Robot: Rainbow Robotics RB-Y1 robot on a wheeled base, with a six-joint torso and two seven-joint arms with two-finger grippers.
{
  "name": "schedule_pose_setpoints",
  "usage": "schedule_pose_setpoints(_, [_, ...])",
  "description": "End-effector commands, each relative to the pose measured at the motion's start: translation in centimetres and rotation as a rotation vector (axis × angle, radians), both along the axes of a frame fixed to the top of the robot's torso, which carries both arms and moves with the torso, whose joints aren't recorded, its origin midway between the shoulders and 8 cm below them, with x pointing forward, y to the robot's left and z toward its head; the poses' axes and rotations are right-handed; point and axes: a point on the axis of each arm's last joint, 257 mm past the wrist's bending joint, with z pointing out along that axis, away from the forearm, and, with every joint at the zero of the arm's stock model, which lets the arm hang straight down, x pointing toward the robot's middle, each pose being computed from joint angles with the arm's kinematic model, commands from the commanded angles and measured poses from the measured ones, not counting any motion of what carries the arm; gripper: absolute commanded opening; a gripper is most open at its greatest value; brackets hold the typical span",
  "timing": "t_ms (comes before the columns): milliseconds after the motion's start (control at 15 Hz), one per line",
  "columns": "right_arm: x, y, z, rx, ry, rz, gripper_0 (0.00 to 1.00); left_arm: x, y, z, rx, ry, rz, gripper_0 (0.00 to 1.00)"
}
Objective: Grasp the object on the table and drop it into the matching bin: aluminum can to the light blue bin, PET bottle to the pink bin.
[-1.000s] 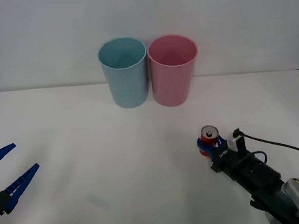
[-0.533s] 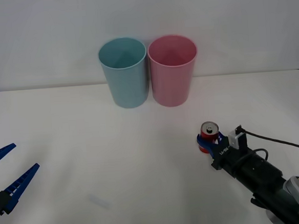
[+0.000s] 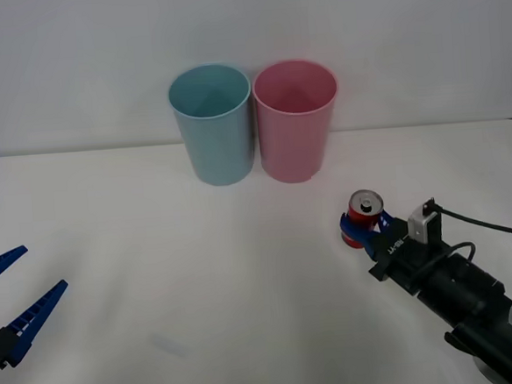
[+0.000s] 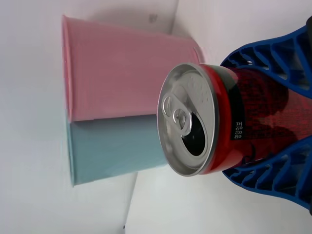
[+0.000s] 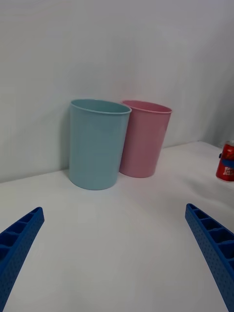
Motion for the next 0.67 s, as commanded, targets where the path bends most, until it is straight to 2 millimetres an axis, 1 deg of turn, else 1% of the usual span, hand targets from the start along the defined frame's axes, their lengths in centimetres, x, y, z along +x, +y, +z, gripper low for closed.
schedule_pose_setpoints(67, [-0.4,0.8,2.4,0.047,-0.003,0.040,0.00,0.0,0.0,0.0,0.000,0.000,0.000,1.00])
schedule_pose_setpoints(267, [-0.9,1.5,5.4,0.072,-0.018,0.081,0.00,0.0,0.0,0.0,0.000,0.000,0.000,1.00])
schedule_pose_setpoints(400, [-1.1,2.6,7.4,0.090,-0.028,0.127,0.00,0.0,0.0,0.0,0.000,0.000,0.000,1.00])
schedule_pose_setpoints(533, [-0.6,3.9,9.3,0.090,-0.048,0.174,0.00,0.0,0.0,0.0,0.000,0.000,0.000,1.00])
schedule_pose_setpoints(667, [0.0,4.7,10.8,0.076,-0.079,0.200,0.00,0.0,0.0,0.0,0.000,0.000,0.000,1.00])
